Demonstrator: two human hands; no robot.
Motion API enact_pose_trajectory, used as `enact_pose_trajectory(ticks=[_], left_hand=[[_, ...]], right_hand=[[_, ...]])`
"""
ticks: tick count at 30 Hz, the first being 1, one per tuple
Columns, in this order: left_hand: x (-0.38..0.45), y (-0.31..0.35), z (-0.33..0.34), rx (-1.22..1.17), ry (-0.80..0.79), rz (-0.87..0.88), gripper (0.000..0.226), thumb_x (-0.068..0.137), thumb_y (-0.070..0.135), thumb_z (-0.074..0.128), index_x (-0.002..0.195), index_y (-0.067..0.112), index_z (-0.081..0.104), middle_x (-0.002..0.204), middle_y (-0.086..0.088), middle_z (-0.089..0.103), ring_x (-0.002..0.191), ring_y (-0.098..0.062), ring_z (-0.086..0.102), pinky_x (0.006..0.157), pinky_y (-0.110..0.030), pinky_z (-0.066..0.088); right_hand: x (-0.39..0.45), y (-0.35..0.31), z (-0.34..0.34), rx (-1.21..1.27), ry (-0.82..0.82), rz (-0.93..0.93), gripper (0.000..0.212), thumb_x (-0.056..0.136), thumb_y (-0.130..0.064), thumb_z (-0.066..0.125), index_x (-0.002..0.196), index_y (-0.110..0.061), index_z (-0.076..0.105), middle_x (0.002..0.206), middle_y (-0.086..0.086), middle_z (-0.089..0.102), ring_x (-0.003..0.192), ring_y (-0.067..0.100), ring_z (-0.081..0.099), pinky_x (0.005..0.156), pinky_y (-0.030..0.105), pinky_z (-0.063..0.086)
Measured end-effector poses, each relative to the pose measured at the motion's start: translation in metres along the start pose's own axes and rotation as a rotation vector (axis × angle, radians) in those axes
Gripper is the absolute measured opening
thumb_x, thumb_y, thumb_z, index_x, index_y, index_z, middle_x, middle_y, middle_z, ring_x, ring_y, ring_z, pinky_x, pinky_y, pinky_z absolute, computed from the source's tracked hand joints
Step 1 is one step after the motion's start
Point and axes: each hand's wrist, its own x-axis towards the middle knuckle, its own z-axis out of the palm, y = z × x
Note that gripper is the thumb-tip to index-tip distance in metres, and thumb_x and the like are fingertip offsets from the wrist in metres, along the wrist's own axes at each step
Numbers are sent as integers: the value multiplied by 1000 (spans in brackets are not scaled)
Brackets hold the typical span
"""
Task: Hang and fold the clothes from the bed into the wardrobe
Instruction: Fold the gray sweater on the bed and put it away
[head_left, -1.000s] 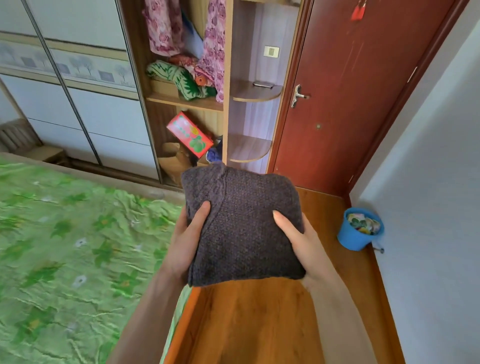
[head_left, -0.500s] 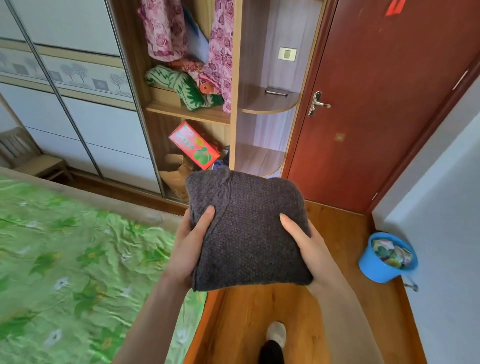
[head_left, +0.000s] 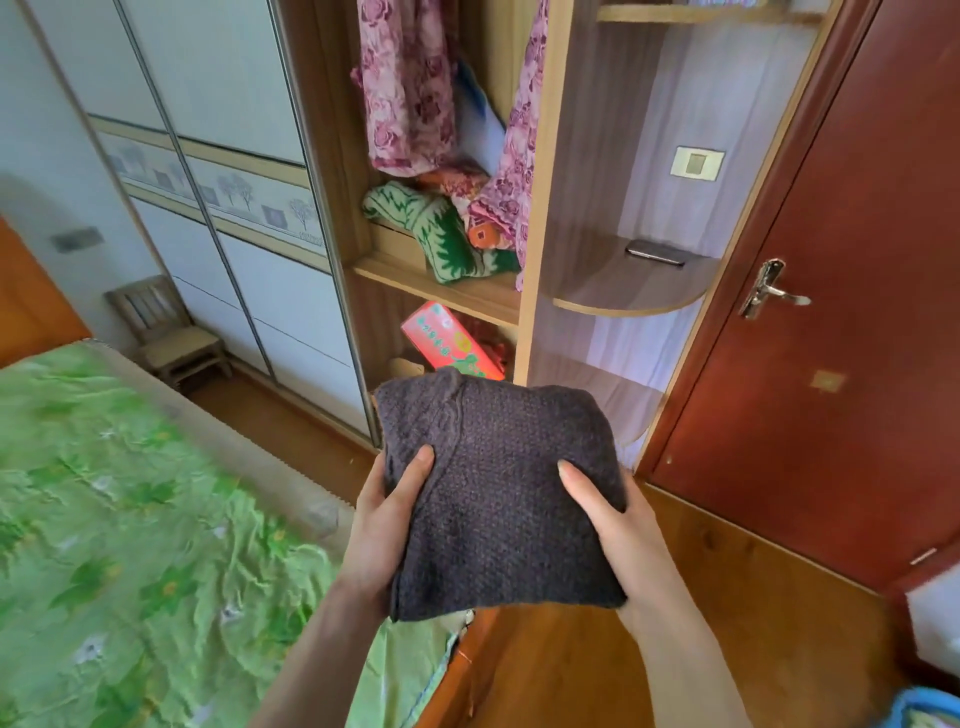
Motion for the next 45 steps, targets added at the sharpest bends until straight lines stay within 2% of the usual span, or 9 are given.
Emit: enact_pose_trajectory(ticks=[7, 12, 20, 27, 30, 33, 39, 42, 45], left_hand=[[89, 15, 19, 52, 86, 13, 31, 97, 30, 72, 126, 20, 69, 117, -5, 79, 114, -28, 73, 105, -48, 54], [151, 15, 24, 57, 105, 31, 46, 87, 43, 82, 127, 24, 71, 125, -6, 76, 119, -29, 71, 112, -53, 49], [271, 42, 28, -18, 190, 59, 42, 93, 37, 73, 131, 22, 67, 123, -7, 77, 115, -29, 73, 109, -52, 51], [352, 64, -10, -103, 384, 113, 35, 94, 36, 70, 127, 26, 68, 118, -3, 78, 110, -26, 75, 103, -48, 55], [367, 68, -32, -164, 506, 143, 34, 95, 34, 70, 128, 26, 68, 119, -3, 78, 109, -24, 75, 97, -43, 57], [377, 71, -51, -225, 611, 182, 38, 94, 35, 70, 131, 28, 66, 118, 2, 79, 107, -20, 76, 92, -38, 58], [415, 79, -99, -148, 841, 264, 43, 92, 40, 70, 133, 30, 64, 125, 5, 76, 117, -17, 72, 100, -39, 54], [442, 92, -123, -133, 939, 274, 40, 94, 38, 70, 133, 29, 64, 124, 5, 76, 117, -16, 72, 100, -38, 54], [468, 108, -143, -163, 1023, 275, 47, 90, 41, 71, 134, 27, 64, 124, 2, 76, 116, -18, 72, 99, -40, 54]], right_hand=[[97, -25, 11, 83, -96, 96, 56, 76, -58, 73, 127, -46, 51, 112, -19, 60, 100, 12, 61, 81, 34, 55], [169, -37, 20, 66, -136, 114, 55, 84, -53, 74, 133, -42, 52, 118, -15, 63, 105, 17, 64, 84, 40, 59], [302, -78, 74, 14, -222, 114, 40, 88, -44, 76, 124, -38, 59, 111, -15, 68, 98, 13, 68, 61, 25, 56], [408, -97, 163, -109, -393, 93, 34, 76, -48, 80, 106, -53, 64, 112, -16, 74, 112, 16, 68, 104, 48, 53], [435, -96, 202, -162, -505, 122, 42, 71, -59, 84, 106, -60, 62, 121, -18, 69, 116, 17, 65, 107, 51, 51], [461, -97, 243, -201, -635, 133, 62, 67, -56, 91, 124, -47, 68, 126, -14, 73, 118, 17, 69, 107, 52, 52], [528, -89, 333, -297, -904, 136, 72, 53, -65, 92, 120, -51, 69, 122, -19, 73, 113, 10, 70, 100, 43, 54], [557, -87, 383, -323, -1009, 185, 50, 71, -56, 84, 118, -51, 67, 116, -20, 74, 113, 13, 69, 97, 44, 55], [579, -91, 431, -349, -1082, 161, 52, 76, -51, 72, 127, -45, 63, 121, -17, 71, 108, 6, 68, 87, 31, 57]])
